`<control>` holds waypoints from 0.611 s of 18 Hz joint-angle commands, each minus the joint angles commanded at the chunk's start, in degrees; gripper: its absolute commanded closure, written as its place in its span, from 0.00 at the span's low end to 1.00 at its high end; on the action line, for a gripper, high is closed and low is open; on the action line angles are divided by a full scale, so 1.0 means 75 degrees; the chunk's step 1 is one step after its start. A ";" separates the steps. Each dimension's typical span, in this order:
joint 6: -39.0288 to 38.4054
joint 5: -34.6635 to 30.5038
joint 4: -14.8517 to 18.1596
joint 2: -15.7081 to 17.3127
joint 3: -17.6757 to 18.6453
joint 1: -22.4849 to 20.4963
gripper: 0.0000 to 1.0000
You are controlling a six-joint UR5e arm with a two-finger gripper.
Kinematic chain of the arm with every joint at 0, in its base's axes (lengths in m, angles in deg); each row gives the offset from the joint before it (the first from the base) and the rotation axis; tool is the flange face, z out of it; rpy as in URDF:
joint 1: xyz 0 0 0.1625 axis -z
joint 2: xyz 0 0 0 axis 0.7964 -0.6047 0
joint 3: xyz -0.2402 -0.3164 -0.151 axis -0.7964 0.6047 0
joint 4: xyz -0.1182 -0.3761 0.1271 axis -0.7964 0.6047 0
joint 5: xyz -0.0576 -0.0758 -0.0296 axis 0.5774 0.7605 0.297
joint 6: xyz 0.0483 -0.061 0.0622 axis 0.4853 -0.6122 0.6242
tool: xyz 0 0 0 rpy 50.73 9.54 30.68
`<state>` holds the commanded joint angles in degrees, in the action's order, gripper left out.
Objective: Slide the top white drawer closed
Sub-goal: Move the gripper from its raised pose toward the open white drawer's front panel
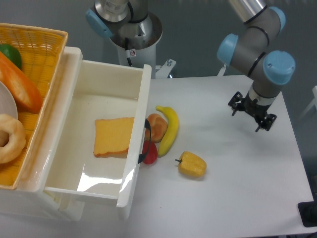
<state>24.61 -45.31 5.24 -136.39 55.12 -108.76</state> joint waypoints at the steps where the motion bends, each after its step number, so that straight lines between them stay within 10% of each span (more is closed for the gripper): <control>1: -0.0375 0.0012 0.0000 0.0023 -0.0012 0.0140 0.11; 9: -0.2745 0.0609 0.0210 0.0281 -0.0164 0.1044 1.00; 11: -0.2758 0.0785 0.1015 0.0398 -0.0327 0.1056 1.00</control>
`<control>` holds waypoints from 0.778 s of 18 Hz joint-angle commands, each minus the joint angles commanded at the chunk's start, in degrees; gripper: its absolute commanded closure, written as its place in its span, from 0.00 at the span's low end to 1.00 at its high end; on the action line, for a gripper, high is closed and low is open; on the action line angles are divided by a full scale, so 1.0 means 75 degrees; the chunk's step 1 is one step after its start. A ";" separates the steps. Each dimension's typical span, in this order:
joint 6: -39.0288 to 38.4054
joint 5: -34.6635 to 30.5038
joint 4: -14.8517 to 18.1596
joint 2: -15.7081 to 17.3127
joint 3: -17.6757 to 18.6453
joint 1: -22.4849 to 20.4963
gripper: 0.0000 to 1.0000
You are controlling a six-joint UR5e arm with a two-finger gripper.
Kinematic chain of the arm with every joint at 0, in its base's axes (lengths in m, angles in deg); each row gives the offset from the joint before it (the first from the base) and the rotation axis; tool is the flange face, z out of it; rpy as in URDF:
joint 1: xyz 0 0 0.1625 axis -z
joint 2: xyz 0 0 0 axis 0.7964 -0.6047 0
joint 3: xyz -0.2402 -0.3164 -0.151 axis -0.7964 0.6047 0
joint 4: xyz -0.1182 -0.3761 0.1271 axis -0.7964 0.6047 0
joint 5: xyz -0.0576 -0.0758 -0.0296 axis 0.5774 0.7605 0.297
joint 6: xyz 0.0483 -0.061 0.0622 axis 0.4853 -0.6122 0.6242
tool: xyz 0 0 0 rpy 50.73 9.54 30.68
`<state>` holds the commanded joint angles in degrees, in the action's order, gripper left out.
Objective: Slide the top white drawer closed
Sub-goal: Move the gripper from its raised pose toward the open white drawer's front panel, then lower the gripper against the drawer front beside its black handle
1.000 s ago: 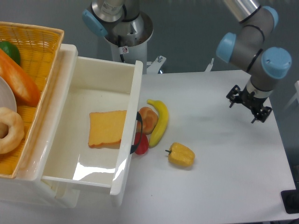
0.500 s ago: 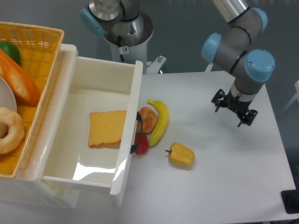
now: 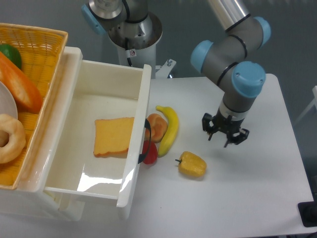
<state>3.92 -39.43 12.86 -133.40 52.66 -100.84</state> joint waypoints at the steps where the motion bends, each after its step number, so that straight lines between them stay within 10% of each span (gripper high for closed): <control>1: 0.0000 0.0082 0.0387 0.0012 -0.0105 0.0012 1.00; 6: -0.0257 0.1709 0.2065 0.0059 -0.0551 0.0070 1.00; 14: -0.1206 0.2871 0.2137 0.0059 -0.0564 0.0585 1.00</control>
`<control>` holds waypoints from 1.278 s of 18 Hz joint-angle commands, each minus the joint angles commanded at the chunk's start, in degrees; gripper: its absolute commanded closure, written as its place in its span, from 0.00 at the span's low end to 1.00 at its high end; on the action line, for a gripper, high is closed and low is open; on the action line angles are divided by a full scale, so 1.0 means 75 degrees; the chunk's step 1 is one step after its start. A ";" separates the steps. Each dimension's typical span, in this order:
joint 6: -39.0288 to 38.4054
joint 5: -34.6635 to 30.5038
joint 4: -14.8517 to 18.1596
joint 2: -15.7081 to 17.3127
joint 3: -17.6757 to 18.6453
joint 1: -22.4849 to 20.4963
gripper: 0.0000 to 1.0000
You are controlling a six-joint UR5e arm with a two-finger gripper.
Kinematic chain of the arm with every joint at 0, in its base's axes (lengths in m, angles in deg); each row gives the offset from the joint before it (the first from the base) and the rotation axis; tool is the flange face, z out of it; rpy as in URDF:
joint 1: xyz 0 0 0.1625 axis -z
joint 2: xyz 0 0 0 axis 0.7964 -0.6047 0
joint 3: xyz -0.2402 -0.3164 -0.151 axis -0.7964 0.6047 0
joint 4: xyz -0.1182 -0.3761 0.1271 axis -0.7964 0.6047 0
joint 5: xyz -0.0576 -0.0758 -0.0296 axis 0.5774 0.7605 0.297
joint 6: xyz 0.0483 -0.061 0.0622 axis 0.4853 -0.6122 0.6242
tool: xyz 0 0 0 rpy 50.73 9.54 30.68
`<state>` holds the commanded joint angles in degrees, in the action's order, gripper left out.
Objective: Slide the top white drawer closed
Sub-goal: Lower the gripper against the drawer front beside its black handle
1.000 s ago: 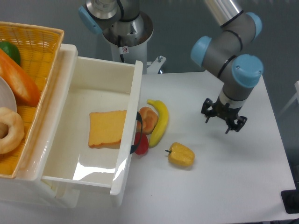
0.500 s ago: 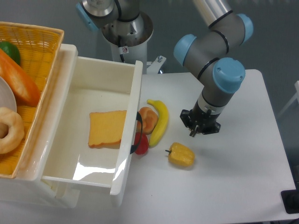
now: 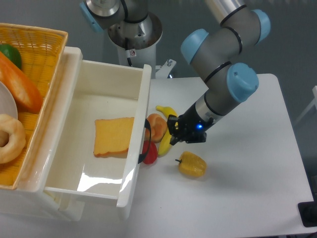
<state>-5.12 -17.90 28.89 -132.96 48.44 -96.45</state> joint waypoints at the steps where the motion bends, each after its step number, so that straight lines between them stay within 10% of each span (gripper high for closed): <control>1: -0.0106 0.0129 -0.0012 0.0000 0.0000 0.0047 1.00; 23: -0.0224 0.0576 0.0457 0.0281 -0.0106 0.0247 1.00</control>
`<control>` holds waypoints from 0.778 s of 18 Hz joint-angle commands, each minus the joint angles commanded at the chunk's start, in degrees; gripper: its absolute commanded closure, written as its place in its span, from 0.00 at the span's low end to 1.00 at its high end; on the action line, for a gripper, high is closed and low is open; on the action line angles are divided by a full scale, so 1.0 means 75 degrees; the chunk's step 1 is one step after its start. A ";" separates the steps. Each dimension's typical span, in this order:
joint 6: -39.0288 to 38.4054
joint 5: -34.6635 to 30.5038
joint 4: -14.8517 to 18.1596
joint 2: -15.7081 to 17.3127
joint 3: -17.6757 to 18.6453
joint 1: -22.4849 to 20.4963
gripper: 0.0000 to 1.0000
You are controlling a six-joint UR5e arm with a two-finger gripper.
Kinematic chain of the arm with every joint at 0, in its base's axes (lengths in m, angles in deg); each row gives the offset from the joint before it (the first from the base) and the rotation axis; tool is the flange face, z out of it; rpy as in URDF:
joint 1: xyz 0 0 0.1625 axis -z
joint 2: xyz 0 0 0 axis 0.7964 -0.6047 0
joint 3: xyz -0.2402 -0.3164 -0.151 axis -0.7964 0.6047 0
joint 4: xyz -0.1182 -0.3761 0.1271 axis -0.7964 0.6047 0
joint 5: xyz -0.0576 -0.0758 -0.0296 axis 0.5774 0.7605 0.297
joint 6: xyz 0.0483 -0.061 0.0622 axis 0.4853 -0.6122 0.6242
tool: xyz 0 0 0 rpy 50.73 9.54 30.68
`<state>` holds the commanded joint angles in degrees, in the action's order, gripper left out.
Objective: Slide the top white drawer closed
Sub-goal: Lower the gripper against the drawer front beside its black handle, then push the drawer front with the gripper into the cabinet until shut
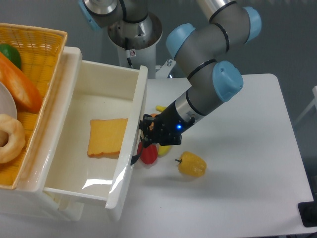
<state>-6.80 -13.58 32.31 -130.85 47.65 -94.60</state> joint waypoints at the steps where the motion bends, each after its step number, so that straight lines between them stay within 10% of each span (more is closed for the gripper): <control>1: 0.0000 0.0000 0.0000 0.0012 0.0023 0.0058 1.00; 14: 0.0012 0.0012 0.0340 0.0281 0.0222 0.0304 1.00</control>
<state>-6.71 -13.49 34.86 -128.74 49.31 -92.32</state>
